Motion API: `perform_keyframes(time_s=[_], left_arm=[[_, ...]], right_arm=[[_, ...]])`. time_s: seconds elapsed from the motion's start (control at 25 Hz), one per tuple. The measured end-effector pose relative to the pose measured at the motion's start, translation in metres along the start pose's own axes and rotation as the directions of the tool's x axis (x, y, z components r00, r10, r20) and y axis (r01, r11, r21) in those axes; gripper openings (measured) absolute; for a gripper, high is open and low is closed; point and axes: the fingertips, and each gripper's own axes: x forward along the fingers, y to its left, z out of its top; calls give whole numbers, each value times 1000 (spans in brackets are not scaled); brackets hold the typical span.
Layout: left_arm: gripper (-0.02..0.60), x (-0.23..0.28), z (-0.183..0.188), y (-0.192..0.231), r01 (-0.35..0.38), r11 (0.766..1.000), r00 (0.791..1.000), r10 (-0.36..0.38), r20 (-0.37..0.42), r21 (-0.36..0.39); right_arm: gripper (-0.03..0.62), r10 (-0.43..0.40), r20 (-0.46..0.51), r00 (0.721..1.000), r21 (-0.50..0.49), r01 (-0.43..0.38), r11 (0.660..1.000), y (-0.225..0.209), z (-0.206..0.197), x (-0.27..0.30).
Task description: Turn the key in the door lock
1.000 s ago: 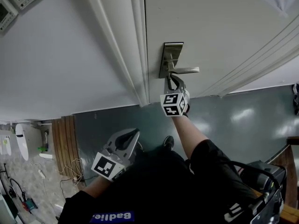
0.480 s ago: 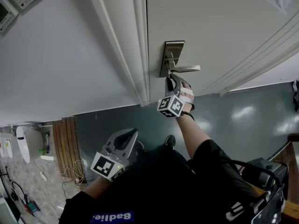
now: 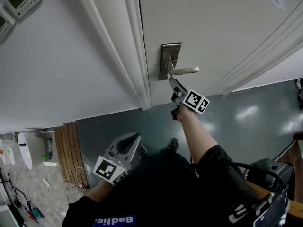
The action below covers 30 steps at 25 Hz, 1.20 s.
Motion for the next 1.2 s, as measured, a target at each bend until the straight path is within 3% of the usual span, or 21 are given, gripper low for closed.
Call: perform_keyframes(time_s=[0.08,0.2,0.28,0.4,0.56,0.64,0.72,0.8,1.0,1.08,1.2], left_arm=[[-6,0,-1,-3,-1,1000,1000,1,-5,-4],[-6,-4,-1,-4,-9,1000,1000,9,-10,-11],[-6,-5,-3,-4,-15,1000,1000,15,-15,-20],[-6,-3,-6,-3,-20,999,1000,19,-13,-34],[-6,1,-8,-5,-10,1000,1000,10,-16,-24],[-6,0,-9,-6,-12,999,1000,12,-17,-32],[-6,-2,-9,-5,-13,999,1000,12,-14,-30],[-6,-3,-10,-5,-11,1000,1000,11,-14,-25],[-6,-5,-11,-6,-14,999,1000,13,-15,-46],[-6,-5,-11,-7,-14,999,1000,13,-14,-46],[-6,-6,-13,-8,-17,999,1000,16,-21,-44]], right_arm=[[140,56,7,998,144,-56,988,0,-3,5],[86,100,25,995,207,-103,973,5,-3,9],[84,86,17,996,152,-88,984,8,-2,9],[80,10,-32,999,-26,-11,1000,8,-3,11],[83,-82,-49,995,-198,71,978,8,-3,13],[86,-110,-47,993,-238,96,967,8,-4,12],[86,-79,-41,996,-170,70,983,8,-4,12],[86,-8,-30,1000,-38,7,999,5,-5,12],[74,147,-1,989,209,-143,967,3,-6,16],[67,171,-9,985,195,-166,967,5,-5,17],[66,127,-36,991,86,-123,989,6,-5,17]])
